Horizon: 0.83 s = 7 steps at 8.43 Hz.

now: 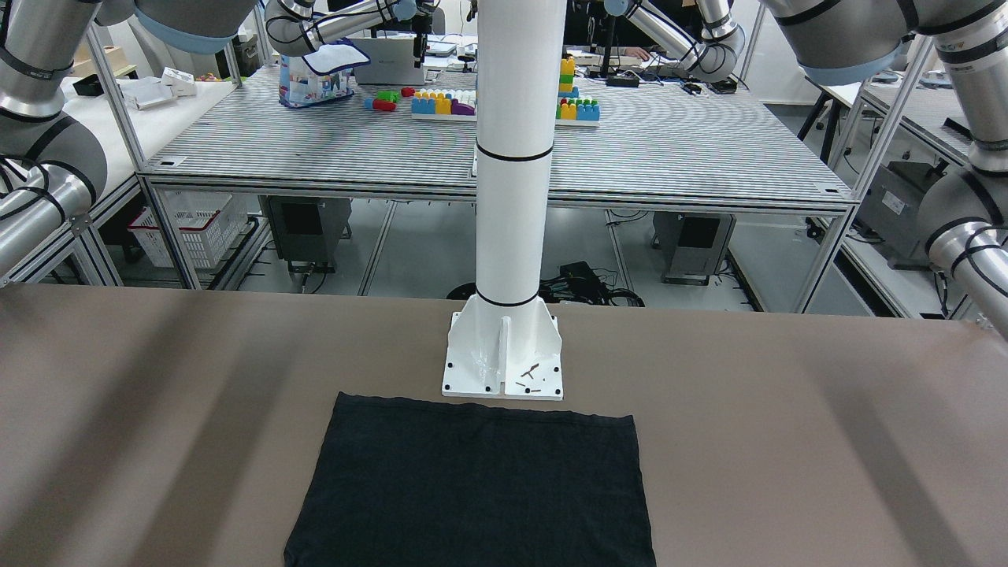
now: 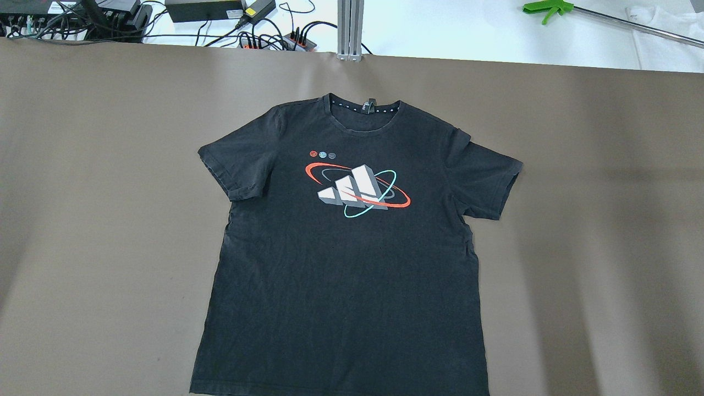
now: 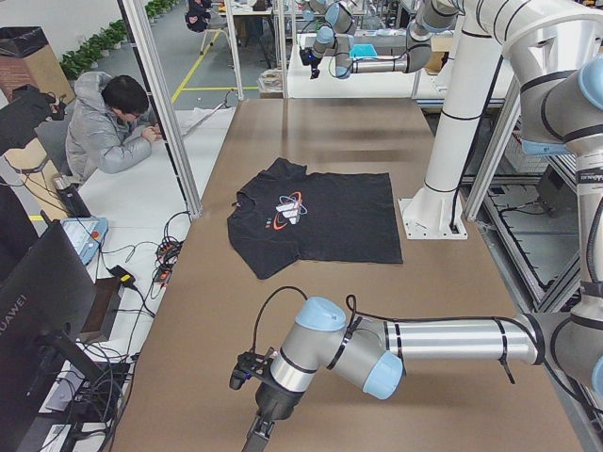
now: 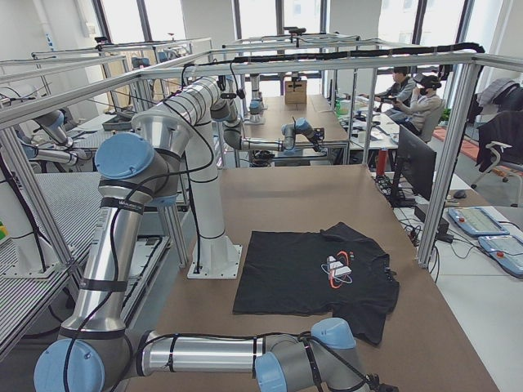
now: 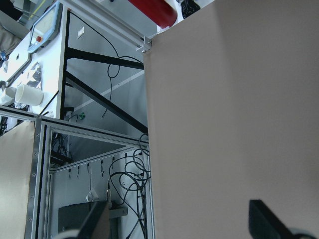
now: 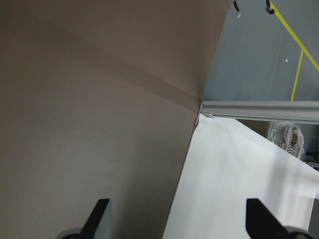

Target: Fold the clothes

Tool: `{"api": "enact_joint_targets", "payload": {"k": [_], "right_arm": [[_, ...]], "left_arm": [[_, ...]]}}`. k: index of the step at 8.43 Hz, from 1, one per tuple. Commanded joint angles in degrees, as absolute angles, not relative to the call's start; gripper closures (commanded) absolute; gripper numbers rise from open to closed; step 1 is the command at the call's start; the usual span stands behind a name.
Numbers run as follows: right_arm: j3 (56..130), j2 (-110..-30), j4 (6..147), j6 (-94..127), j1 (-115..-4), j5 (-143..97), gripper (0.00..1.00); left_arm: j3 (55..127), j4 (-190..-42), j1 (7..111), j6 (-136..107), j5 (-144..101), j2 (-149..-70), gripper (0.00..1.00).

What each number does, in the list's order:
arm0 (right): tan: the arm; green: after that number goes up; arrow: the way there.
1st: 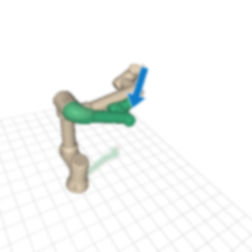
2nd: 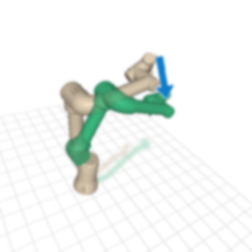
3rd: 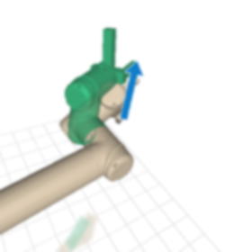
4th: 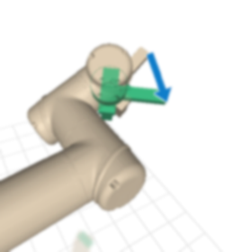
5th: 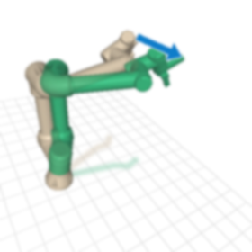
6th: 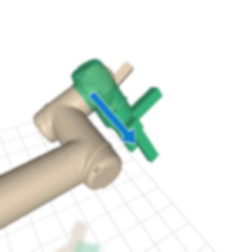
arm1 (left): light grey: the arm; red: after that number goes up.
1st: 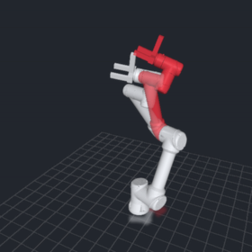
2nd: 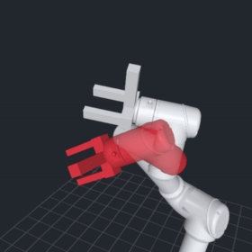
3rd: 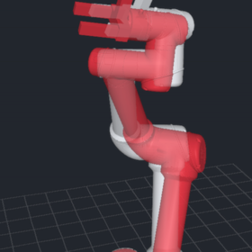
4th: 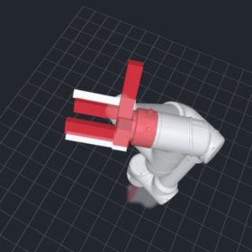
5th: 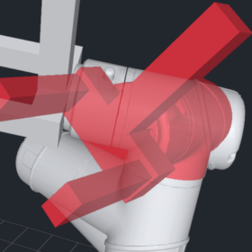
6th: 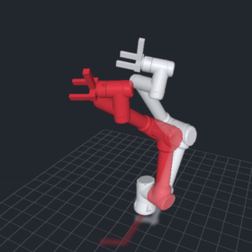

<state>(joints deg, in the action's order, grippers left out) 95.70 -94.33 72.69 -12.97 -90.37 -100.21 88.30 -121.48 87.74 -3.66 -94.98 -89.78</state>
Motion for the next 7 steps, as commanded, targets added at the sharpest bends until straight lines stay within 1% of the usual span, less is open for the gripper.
{"api": "enact_joint_targets", "payload": {"k": [1,5,6,7], "right_arm": [[97.20,-94.22,73.03,-12.83,-90.35,-102.29,0.05],[96.95,-93.60,73.21,-12.66,-90.18,-103.97,0.05],[96.94,-93.60,73.21,-11.70,-90.09,-104.93,0.05],[97.12,-92.39,73.04,-9.86,-90.00,-107.81,0.05]], "left_arm": [[88.68,-121.64,87.71,-3.60,-97.63,-89.91,0.00],[88.51,-125.67,87.10,-3.69,-102.81,-90.44,0.00],[88.51,-125.77,85.71,-4.21,-104.31,-90.96,0.00],[87.37,-126.12,84.91,-4.22,-105.11,-93.06,0.00]]}}
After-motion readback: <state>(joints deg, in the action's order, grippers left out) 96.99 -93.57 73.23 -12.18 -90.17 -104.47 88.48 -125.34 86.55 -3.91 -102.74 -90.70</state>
